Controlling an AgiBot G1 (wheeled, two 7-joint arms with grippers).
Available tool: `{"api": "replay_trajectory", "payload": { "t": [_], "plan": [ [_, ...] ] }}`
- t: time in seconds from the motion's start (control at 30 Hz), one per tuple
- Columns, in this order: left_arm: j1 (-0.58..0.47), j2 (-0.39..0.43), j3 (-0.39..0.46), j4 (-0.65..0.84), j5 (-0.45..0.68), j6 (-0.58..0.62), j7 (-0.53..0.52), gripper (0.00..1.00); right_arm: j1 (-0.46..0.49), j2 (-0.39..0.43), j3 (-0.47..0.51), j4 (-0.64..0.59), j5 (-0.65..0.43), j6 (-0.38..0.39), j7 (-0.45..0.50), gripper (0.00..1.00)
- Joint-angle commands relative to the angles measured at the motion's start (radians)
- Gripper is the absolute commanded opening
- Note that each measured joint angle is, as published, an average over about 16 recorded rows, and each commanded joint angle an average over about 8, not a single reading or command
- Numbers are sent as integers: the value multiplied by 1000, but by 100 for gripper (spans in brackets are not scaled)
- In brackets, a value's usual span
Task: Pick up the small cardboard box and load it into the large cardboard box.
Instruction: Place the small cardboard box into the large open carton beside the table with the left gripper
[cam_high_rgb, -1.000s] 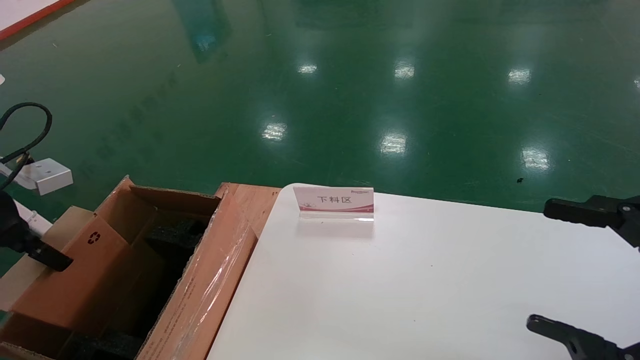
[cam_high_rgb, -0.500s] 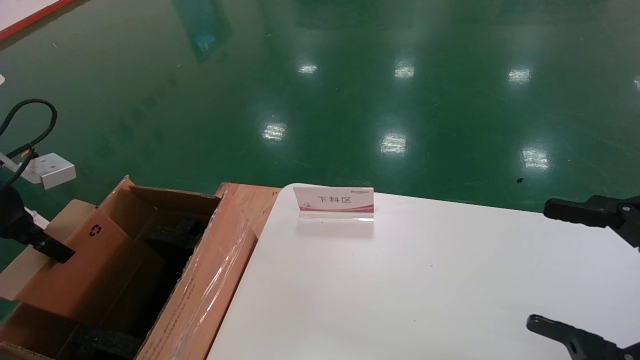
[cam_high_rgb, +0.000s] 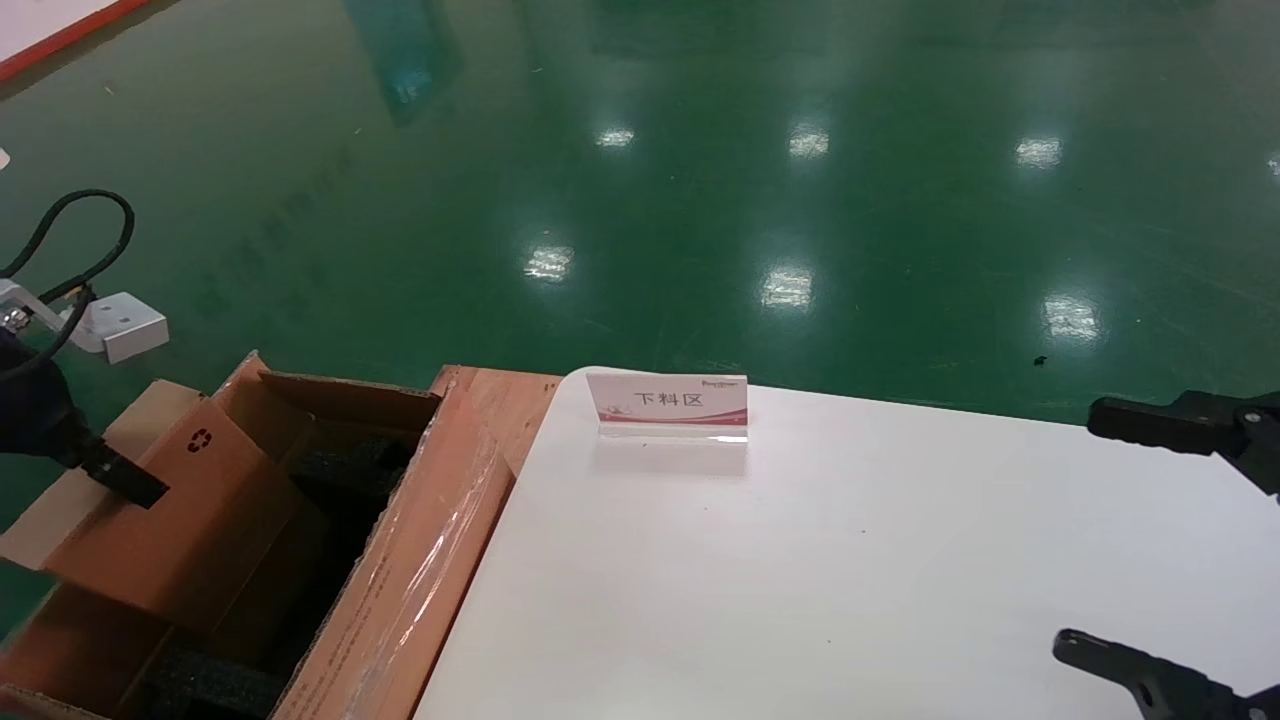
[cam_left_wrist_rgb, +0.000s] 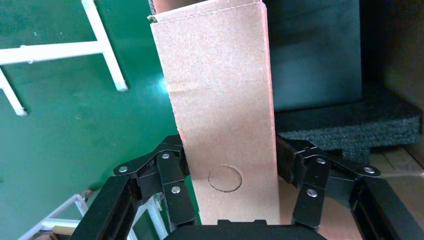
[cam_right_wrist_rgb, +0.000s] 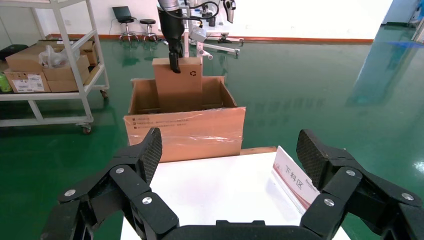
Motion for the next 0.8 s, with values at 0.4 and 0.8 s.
{"api": "replay_trajectory", "payload": {
  "t": [0.4, 0.8],
  "plan": [
    [98, 42, -8, 85, -37, -17, 19, 0, 0, 0, -1, 0, 0, 0, 0, 100],
    [187, 82, 6, 141, -48, -6, -30, 0, 0, 1, -1, 0, 1, 1, -1, 100]
  ]
}}
